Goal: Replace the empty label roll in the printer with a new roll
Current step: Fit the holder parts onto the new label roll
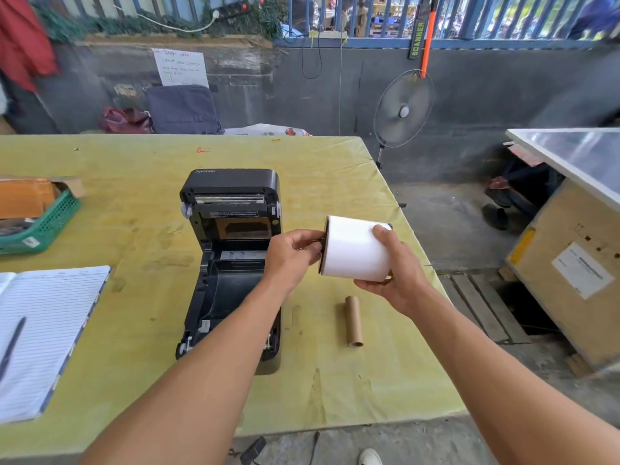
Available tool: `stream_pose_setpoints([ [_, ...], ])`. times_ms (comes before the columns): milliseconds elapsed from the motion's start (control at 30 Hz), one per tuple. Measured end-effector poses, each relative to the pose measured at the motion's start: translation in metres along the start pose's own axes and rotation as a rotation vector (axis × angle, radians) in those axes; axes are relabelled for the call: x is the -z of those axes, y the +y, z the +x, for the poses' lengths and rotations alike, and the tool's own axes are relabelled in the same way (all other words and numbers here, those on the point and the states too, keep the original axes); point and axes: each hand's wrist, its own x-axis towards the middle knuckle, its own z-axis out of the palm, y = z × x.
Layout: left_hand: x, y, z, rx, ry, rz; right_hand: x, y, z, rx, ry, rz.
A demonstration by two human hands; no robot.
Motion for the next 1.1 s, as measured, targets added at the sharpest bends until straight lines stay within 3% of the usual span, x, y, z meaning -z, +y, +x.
stream_pose_setpoints([
  [100,0.001,-0.001,0.002,0.035,0.024,-0.019,-0.002,0.0,0.0,0.008,0.004,-0.013],
  [300,-0.024,-0.009,-0.008,0.051,0.236,0.103,-0.006,-0.005,0.0,0.065,0.06,-0.107],
  [533,-0.028,-0.001,-0.015,-0.039,0.255,0.142,-0.007,-0.008,-0.007,0.132,0.067,-0.111],
  [833,-0.026,0.006,-0.037,-0.027,0.298,0.097,-0.023,0.003,-0.025,0.205,0.14,-0.112],
  [1100,0.011,-0.01,-0.054,-0.03,0.348,0.095,-0.049,0.024,-0.044,0.182,-0.052,-0.153],
])
